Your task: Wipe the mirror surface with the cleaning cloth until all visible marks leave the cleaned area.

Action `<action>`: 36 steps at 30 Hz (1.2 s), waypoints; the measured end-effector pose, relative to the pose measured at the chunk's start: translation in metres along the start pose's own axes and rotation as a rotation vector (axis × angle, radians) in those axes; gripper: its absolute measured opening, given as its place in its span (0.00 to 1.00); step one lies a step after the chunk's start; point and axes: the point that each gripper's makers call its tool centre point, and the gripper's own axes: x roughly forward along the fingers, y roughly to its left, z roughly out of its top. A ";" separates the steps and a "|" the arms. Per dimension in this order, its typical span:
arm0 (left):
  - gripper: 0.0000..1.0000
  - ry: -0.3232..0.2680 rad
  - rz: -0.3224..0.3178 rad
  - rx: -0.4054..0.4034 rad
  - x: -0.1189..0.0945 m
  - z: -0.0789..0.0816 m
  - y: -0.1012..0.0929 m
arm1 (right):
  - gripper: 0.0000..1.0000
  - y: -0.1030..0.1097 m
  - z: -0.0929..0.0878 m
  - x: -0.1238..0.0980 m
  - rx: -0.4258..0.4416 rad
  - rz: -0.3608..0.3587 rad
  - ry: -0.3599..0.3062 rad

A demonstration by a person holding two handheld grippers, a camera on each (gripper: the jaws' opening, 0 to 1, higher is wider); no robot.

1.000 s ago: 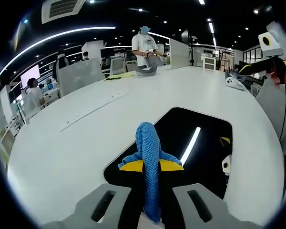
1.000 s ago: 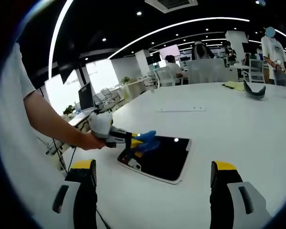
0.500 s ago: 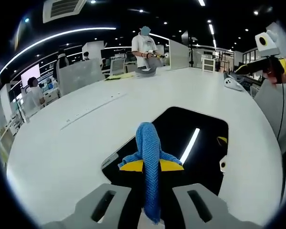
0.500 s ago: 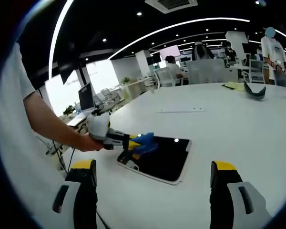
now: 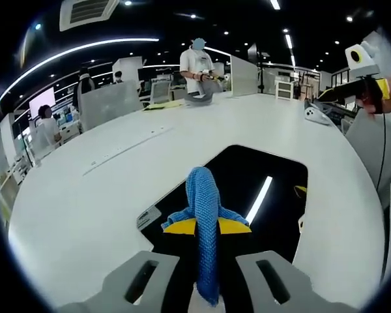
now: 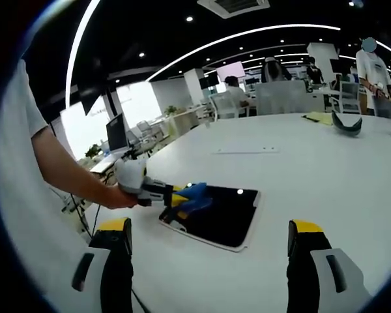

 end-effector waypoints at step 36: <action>0.08 -0.009 0.014 -0.018 -0.031 -0.018 -0.017 | 1.00 0.004 0.003 0.002 -0.034 0.016 0.008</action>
